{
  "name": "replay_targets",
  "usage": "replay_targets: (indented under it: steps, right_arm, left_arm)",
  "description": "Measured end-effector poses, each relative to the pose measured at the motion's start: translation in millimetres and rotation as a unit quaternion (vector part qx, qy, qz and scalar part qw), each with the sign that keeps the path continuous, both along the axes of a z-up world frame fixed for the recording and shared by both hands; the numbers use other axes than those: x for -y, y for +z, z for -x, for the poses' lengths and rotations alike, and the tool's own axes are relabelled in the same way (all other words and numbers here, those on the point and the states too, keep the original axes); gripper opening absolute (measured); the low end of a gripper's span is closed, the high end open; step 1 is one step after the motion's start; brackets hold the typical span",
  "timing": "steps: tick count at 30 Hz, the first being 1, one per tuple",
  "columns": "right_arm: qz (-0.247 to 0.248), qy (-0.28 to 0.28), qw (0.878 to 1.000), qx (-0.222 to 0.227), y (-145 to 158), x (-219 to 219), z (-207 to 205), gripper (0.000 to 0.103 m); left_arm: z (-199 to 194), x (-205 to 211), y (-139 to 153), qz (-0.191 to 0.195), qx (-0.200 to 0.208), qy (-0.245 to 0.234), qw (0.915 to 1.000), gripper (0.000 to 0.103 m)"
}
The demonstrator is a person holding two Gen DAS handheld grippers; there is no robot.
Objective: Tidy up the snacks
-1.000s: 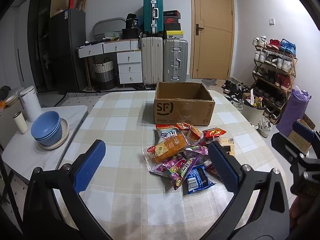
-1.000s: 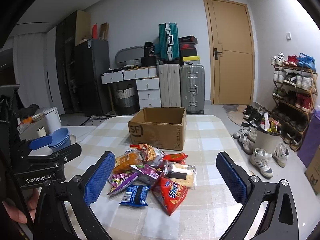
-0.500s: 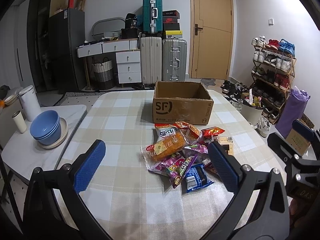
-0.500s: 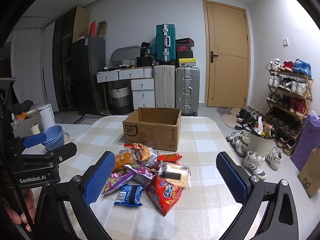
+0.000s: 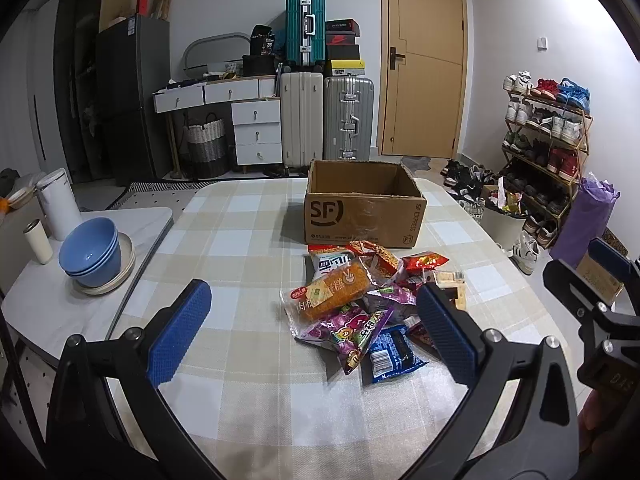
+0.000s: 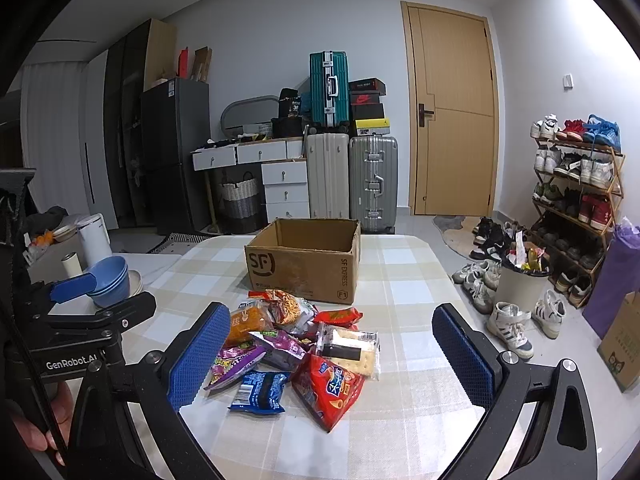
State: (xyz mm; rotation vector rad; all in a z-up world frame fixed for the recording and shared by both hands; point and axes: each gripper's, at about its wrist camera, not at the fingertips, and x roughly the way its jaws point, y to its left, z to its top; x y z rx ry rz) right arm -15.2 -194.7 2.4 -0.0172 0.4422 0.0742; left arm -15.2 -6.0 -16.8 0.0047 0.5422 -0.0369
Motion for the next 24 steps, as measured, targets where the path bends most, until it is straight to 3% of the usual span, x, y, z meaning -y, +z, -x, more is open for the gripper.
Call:
replay_targets:
  steps: [24]
  right_arm:
    - [-0.006, -0.004, 1.000, -0.010, -6, 5, -2, 0.103]
  left_arm:
    - [-8, 0, -11, 0.004, -0.019, 0.000, 0.9998, 0.102]
